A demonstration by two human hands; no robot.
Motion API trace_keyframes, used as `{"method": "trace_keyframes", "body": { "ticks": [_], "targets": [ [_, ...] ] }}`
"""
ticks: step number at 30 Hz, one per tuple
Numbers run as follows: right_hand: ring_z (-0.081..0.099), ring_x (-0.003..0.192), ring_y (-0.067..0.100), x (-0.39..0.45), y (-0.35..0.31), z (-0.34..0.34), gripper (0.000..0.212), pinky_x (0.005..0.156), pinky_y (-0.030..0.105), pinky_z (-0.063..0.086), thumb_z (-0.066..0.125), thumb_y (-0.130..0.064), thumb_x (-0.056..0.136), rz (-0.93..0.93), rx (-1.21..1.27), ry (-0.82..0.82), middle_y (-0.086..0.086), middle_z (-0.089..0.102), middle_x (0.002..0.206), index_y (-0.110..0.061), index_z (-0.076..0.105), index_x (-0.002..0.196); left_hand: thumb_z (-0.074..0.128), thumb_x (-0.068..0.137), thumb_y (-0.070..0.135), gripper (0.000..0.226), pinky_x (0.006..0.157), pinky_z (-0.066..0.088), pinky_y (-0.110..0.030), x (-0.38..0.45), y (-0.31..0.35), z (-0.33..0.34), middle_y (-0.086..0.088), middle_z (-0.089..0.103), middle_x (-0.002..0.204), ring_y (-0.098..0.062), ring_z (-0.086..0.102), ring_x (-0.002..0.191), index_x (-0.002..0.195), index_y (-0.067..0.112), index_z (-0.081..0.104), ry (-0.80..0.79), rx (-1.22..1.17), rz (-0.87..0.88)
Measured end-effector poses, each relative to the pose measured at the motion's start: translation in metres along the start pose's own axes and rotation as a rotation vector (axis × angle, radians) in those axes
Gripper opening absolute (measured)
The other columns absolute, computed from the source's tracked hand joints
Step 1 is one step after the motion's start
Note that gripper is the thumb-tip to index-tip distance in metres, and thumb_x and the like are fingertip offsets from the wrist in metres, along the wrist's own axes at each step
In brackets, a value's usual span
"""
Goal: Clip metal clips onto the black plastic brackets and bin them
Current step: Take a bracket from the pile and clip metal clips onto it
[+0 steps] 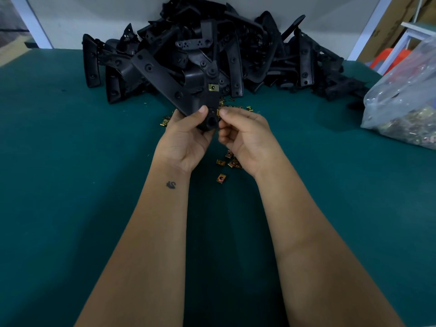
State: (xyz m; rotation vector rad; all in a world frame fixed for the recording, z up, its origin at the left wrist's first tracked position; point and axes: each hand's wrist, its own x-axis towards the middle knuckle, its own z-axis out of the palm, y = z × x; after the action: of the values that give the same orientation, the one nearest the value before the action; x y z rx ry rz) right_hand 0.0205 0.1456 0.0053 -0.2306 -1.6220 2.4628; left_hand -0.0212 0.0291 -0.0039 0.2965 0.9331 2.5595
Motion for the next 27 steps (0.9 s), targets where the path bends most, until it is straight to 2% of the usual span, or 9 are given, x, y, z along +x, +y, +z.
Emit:
{"method": "trace_keyframes", "body": {
  "ticks": [5, 9, 13, 19, 23, 27],
  "targets": [
    [0.051, 0.053, 0.008, -0.0009, -0.0012, -0.0009, 0.019, 0.053, 0.02, 0.046, 0.065, -0.006, 0.09, 0.016, 0.033, -0.017, -0.003, 0.057, 0.058, -0.013, 0.068, 0.073, 0.051, 0.095, -0.001, 0.034, 0.1, 0.048, -0.034, -0.0004, 0.0008, -0.0028, -0.009, 0.062, 0.115, -0.021, 0.062, 0.103, 0.128, 0.005, 0.048, -0.043, 0.053, -0.013],
    [0.045, 0.05, 0.008, -0.0023, -0.0025, -0.0025, 0.03, 0.049, 0.019, 0.042, 0.064, -0.008, 0.091, 0.033, 0.082, -0.047, -0.004, 0.05, 0.057, -0.017, 0.065, 0.062, 0.057, 0.093, 0.008, 0.032, 0.089, 0.055, -0.03, -0.0012, 0.0031, -0.0049, -0.008, 0.065, 0.111, -0.019, 0.066, 0.095, 0.124, 0.008, 0.052, -0.076, 0.125, -0.053],
    [0.038, 0.048, 0.007, -0.0038, -0.0026, -0.0042, 0.03, 0.047, 0.018, 0.038, 0.061, -0.009, 0.094, 0.048, 0.101, -0.06, -0.005, 0.043, 0.053, -0.016, 0.055, 0.065, 0.058, 0.096, 0.016, 0.022, 0.077, 0.056, -0.027, -0.0024, 0.0066, -0.0058, -0.009, 0.07, 0.096, -0.02, 0.068, 0.085, 0.117, 0.01, 0.058, -0.105, 0.268, -0.11],
    [0.034, 0.047, 0.006, -0.0061, -0.0023, 0.0011, 0.031, 0.048, 0.018, 0.033, 0.056, -0.009, 0.097, 0.047, 0.108, -0.033, -0.007, 0.037, 0.05, -0.016, 0.047, 0.068, 0.061, 0.092, 0.019, 0.041, 0.074, 0.055, -0.029, -0.0034, 0.005, -0.0043, -0.017, 0.065, 0.101, -0.024, 0.066, 0.081, 0.129, 0.004, 0.053, -0.07, 0.282, -0.103],
    [0.035, 0.047, 0.006, -0.0072, -0.0016, 0.0044, 0.034, 0.046, 0.018, 0.034, 0.056, -0.007, 0.097, 0.013, 0.029, 0.032, -0.01, 0.04, 0.048, -0.016, 0.045, 0.065, 0.068, 0.08, 0.02, 0.031, 0.076, 0.057, -0.032, -0.0031, 0.0034, -0.0038, -0.004, 0.072, 0.098, -0.019, 0.069, 0.084, 0.109, 0.015, 0.058, -0.041, 0.28, -0.086],
    [0.033, 0.045, 0.005, -0.0085, -0.0034, 0.0042, 0.037, 0.045, 0.018, 0.034, 0.054, -0.007, 0.098, 0.027, 0.049, -0.008, -0.009, 0.036, 0.048, -0.016, 0.04, 0.065, 0.065, 0.083, 0.021, 0.037, 0.072, 0.054, -0.03, -0.0048, 0.0051, -0.0032, -0.008, 0.069, 0.095, -0.021, 0.066, 0.077, 0.116, 0.012, 0.053, -0.074, 0.301, -0.092]
  ]
}}
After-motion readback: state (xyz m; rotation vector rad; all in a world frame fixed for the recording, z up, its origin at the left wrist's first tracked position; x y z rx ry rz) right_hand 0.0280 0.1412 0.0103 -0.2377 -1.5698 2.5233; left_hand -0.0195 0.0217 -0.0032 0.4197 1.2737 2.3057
